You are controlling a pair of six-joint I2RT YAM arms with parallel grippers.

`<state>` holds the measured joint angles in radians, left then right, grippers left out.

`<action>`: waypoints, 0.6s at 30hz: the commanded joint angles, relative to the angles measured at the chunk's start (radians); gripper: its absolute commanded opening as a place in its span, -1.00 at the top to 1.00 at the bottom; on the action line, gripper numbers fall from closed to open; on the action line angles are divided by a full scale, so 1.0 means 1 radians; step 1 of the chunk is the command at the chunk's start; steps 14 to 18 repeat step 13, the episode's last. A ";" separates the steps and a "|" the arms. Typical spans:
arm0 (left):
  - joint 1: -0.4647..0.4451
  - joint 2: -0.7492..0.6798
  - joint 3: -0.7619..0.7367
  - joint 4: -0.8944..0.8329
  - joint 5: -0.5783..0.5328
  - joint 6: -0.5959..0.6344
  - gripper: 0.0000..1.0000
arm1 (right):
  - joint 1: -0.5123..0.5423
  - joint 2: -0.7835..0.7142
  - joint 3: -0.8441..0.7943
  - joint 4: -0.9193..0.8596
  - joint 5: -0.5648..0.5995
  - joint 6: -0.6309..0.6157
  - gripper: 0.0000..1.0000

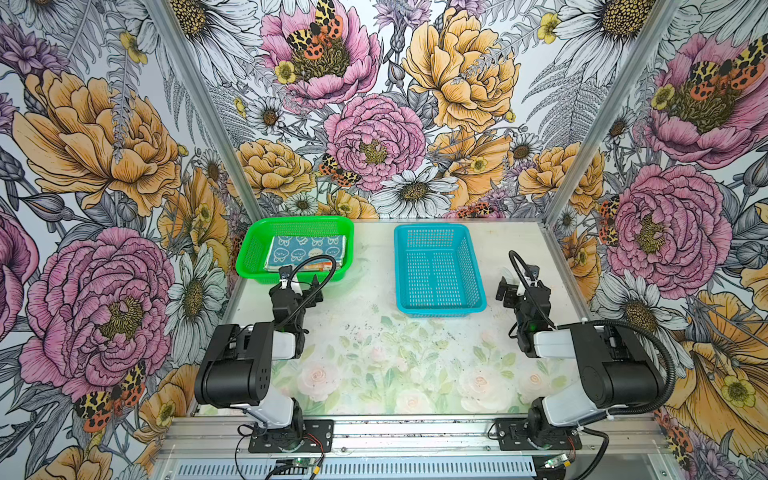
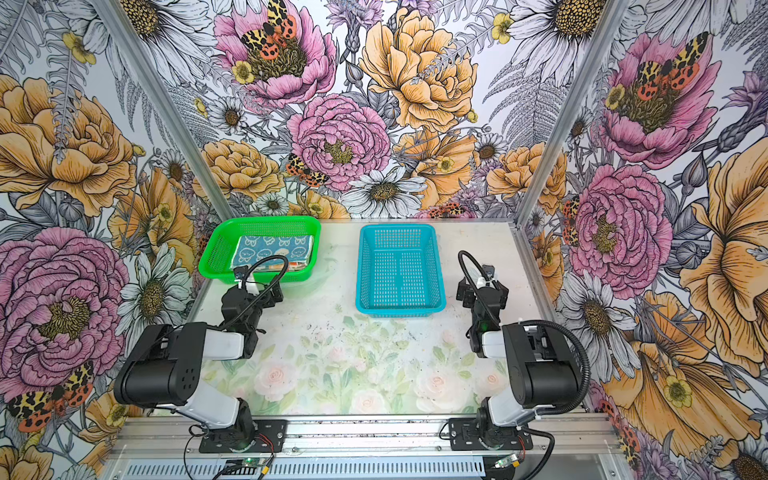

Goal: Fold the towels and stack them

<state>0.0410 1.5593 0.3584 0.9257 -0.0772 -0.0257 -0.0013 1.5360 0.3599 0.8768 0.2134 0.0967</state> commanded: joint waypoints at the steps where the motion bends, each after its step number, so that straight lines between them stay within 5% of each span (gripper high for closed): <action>1: -0.008 -0.010 0.008 0.031 0.017 0.013 -0.98 | -0.002 -0.001 0.005 0.043 0.014 0.018 -0.99; 18: -0.003 -0.010 0.007 0.034 0.030 0.009 -0.98 | 0.004 0.001 0.018 0.022 0.003 0.002 -0.99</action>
